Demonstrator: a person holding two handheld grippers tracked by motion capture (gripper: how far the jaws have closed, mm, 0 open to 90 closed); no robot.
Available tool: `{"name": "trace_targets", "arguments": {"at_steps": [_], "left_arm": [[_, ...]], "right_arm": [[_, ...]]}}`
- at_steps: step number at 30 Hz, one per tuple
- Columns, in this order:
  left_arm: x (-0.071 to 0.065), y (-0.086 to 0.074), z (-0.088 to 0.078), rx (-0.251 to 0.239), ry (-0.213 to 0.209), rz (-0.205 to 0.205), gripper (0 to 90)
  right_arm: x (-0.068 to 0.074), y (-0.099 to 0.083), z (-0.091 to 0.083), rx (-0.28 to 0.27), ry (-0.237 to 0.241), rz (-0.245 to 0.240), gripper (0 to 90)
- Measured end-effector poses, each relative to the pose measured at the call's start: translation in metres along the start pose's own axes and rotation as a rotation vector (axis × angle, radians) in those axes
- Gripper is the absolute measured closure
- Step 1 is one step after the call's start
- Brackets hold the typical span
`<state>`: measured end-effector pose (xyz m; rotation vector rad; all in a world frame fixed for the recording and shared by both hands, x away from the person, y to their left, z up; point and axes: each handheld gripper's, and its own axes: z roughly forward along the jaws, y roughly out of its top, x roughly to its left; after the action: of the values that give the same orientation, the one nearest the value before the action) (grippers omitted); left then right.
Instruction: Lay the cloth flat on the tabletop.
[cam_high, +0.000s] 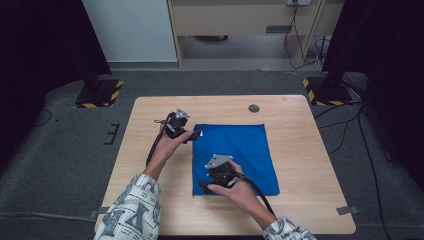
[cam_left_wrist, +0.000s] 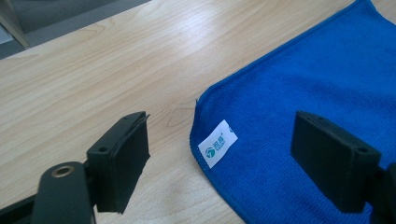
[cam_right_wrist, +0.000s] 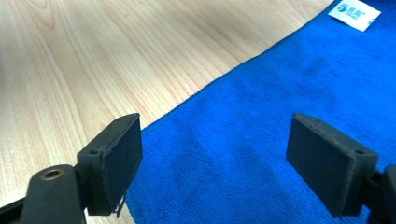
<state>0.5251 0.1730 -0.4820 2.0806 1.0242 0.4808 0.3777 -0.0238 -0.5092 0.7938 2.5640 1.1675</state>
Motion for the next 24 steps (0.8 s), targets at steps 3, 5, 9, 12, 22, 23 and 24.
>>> {"name": "trace_targets", "arguments": {"at_steps": [3, 5, 9, 12, 22, 23, 24], "left_arm": [[0.0, 0.0, -0.001, 0.008, 0.006, 0.003, 24.3], [0.0, 0.0, -0.002, 0.012, 0.007, 0.006, 25.7], [0.0, 0.0, -0.003, 0.021, 0.008, 0.012, 25.6], [-0.001, 0.001, -0.005, 0.026, 0.006, 0.018, 25.4], [0.002, 0.001, -0.009, 0.013, -0.018, -0.025, 25.6], [0.002, 0.001, -0.009, 0.014, -0.018, -0.027, 25.6], [0.003, 0.001, -0.009, 0.018, -0.017, -0.021, 25.6]], "right_arm": [[0.004, 0.001, 0.001, -0.011, 0.008, -0.003, 23.0], [0.006, 0.001, 0.002, -0.015, 0.01, -0.008, 26.2], [0.013, 0.001, 0.005, -0.018, 0.031, -0.013, 32.7], [0.019, 0.001, 0.008, -0.015, 0.048, -0.03, 36.9], [0.036, -0.005, 0.018, 0.011, 0.051, -0.063, 40.6], [0.037, -0.006, 0.019, 0.015, 0.048, -0.066, 39.3], [0.038, -0.007, 0.02, 0.019, 0.043, -0.071, 37.9]]}}
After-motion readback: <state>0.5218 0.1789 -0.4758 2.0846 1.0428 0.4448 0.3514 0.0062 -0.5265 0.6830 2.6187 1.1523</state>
